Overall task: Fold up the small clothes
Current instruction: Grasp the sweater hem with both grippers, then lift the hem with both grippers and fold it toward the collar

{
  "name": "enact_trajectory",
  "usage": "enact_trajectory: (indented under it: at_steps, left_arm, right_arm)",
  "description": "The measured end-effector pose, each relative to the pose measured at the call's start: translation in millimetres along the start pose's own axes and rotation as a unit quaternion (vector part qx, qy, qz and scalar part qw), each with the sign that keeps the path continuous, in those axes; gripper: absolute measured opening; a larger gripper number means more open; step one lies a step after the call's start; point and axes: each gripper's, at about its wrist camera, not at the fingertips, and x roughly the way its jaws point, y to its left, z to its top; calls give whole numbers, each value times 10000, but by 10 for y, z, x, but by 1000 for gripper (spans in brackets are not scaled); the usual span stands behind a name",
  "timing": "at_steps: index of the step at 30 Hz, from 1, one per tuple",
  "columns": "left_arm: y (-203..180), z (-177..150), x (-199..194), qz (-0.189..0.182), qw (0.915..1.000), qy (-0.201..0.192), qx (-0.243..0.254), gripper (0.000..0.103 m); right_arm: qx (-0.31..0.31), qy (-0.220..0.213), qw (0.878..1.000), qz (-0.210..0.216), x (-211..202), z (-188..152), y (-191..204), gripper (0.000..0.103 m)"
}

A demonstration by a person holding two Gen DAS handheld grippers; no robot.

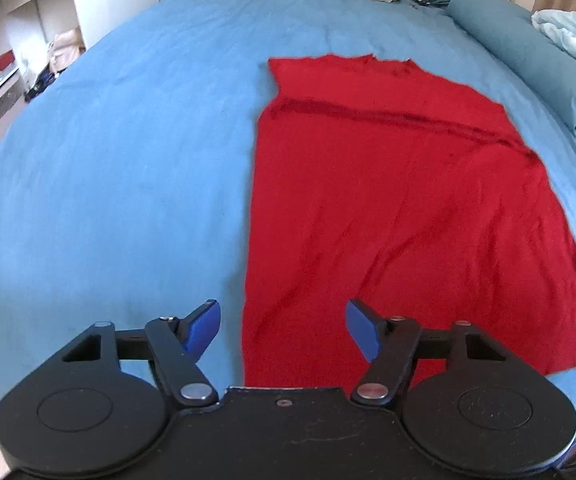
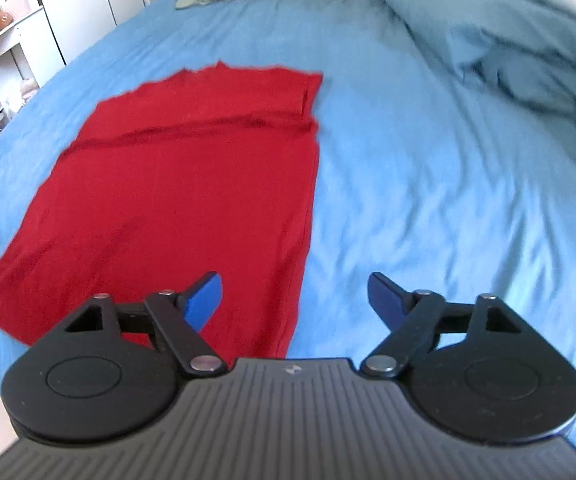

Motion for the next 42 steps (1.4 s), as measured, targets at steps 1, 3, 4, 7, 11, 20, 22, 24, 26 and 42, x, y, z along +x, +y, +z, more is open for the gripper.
enact_trajectory:
  at_steps: [1, 3, 4, 7, 11, 20, 22, 24, 26, 42]
  left_arm:
    - [16, -88, 44, 19, 10000, -2, 1, 65]
    - [48, -212, 115, 48, 10000, 19, 3, 58]
    - [71, -271, 120, 44, 10000, 32, -3, 53]
    - [108, -427, 187, 27, 10000, 69, 14, 40]
    - [166, -494, 206, -14, 10000, -8, -58, 40]
    - [169, -530, 294, -4, 9999, 74, -94, 37]
    - [163, -505, 316, -40, 9999, 137, -84, 31]
    - [152, -486, 317, -97, 9997, 207, -76, 20]
    - [120, -455, 312, -124, 9995, 281, 57, 9]
    - [69, 679, -641, -218, 9997, -79, -42, 5]
  right_arm:
    - [56, 32, 10000, -5, 16, -114, 21, 90]
    - [138, 85, 9999, -21, 67, -289, 83, 88]
    - [158, 124, 9998, -35, 102, -340, 104, 87]
    - [230, 255, 9994, -99, 196, -528, 176, 76]
    - [305, 418, 9985, -177, 310, -712, 228, 70]
    - [369, 628, 9967, -353, 358, -904, 354, 53]
    - [356, 648, 9965, -382, 385, -908, 382, 43]
    - [444, 659, 9961, -397, 413, -899, 388, 35]
    - [497, 680, 9956, -406, 433, -877, 396, 25]
    - [1133, 392, 9924, 259, -280, 237, 244, 20]
